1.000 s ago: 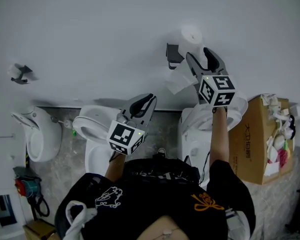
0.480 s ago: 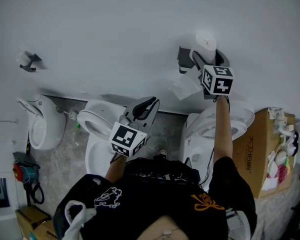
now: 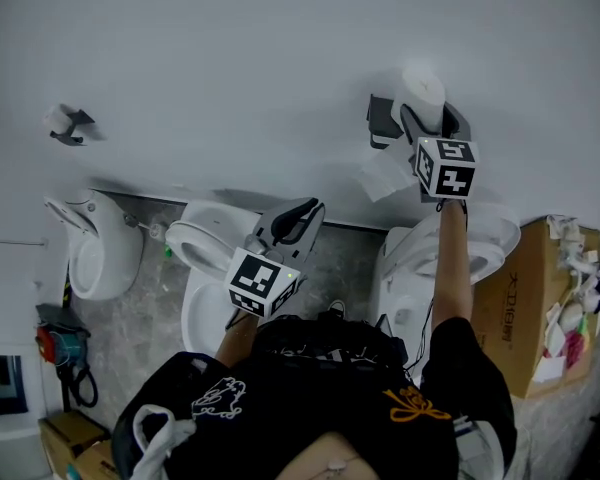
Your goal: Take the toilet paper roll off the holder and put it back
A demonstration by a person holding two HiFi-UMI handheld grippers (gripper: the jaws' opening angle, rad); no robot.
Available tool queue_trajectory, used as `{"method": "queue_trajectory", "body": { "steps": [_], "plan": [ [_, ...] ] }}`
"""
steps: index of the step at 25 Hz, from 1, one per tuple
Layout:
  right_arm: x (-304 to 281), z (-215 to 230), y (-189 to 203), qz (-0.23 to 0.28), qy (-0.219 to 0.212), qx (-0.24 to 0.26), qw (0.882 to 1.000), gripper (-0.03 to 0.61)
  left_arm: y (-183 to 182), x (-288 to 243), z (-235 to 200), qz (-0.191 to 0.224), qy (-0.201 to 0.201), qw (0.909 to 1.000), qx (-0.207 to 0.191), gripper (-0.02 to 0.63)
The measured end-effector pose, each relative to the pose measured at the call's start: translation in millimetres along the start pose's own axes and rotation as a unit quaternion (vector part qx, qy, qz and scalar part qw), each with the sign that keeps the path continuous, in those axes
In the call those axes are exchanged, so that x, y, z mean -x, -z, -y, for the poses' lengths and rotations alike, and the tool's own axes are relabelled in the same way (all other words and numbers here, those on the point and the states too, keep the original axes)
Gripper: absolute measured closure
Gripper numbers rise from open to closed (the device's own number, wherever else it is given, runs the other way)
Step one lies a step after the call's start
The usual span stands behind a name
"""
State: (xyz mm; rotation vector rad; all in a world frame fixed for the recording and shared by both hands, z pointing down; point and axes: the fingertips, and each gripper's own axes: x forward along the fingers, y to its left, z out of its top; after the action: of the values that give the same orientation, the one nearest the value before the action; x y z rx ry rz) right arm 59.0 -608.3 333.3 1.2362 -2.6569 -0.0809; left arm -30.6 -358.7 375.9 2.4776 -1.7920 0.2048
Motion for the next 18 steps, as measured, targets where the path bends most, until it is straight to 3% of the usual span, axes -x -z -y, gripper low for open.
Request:
{"method": "queue_trajectory", "body": {
  "steps": [8, 18],
  "plan": [
    [42.6, -23.1, -32.9, 0.041, -0.012, 0.05, 0.998, 0.281, -0.8, 2.5, 7.5, 0.002, 0.04, 0.9992, -0.006, 0.566],
    [126.0, -63.6, -46.2, 0.076, 0.005, 0.043, 0.996, 0.281, -1.2, 15.2, 19.1, 0.015, 0.089, 0.9959, -0.004, 0.566]
  ]
}}
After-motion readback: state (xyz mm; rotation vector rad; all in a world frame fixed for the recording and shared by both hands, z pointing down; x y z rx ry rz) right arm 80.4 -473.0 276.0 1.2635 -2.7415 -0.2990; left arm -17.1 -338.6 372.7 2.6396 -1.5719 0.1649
